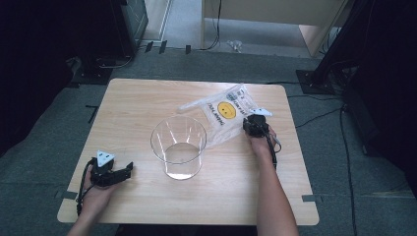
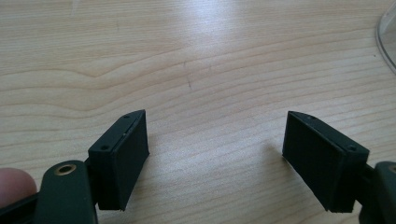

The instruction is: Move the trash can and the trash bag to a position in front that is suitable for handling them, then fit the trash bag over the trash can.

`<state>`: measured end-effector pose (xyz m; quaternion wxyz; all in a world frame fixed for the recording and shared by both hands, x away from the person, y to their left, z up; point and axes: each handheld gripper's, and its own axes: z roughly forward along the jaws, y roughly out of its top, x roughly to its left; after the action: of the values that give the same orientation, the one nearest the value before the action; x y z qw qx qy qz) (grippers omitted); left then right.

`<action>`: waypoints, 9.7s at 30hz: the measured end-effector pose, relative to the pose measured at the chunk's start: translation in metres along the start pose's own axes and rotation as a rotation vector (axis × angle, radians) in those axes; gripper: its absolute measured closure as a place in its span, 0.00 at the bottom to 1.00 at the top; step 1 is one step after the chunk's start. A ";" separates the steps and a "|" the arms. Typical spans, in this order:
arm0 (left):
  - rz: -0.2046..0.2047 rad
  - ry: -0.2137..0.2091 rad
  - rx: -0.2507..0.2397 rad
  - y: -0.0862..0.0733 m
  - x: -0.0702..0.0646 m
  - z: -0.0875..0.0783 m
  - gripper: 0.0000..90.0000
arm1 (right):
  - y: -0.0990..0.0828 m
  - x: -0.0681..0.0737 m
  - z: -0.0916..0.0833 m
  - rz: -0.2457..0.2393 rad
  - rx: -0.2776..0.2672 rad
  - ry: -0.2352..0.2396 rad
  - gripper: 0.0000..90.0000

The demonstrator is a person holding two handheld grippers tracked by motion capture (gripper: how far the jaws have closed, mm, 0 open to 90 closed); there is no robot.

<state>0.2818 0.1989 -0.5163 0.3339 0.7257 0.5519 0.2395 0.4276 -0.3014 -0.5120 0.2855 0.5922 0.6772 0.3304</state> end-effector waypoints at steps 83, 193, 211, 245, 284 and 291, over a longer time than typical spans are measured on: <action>0.018 0.014 0.007 0.000 -0.003 0.000 0.24 | -0.125 -0.025 -0.177 0.110 -0.043 0.062 0.78; 0.021 0.009 0.006 0.001 -0.003 0.001 0.24 | -0.105 0.029 -0.132 0.177 0.133 0.067 0.16; 0.022 0.007 0.006 0.001 -0.003 0.001 0.24 | -0.111 0.078 -0.131 -0.011 0.057 0.069 0.79; 0.022 0.007 0.006 0.001 -0.003 0.001 0.24 | -0.080 0.095 -0.106 0.066 0.161 0.175 0.17; 0.025 0.005 0.007 0.001 -0.003 0.001 0.24 | -0.054 0.111 -0.132 0.052 -0.156 0.165 0.99; 0.025 0.005 0.007 0.001 -0.003 0.001 0.24 | -0.032 0.108 -0.155 0.067 -0.305 0.150 0.99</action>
<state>0.2821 0.1954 -0.5165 0.3270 0.7330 0.5444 0.2436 0.2726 -0.2136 -0.4403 0.3098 0.5379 0.6186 0.4818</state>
